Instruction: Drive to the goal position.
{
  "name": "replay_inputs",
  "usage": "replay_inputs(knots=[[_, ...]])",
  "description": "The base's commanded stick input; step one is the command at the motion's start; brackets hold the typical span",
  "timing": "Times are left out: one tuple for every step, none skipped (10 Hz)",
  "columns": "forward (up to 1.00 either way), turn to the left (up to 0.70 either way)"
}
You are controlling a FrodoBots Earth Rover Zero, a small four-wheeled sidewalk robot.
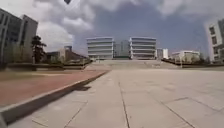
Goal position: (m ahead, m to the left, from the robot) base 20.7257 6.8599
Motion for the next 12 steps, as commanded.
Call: replay_inputs(knots=[[1.0, 0.0], [1.0, 0.0], [1.0, 0.0], [1.0, 0.0], [1.0, 0.0], [1.0, 0.0], [1.0, 0.0], [1.0, 0.0], [1.0, 0.0], [1.0, 0.0], [1.0, 0.0], [1.0, 0.0]])
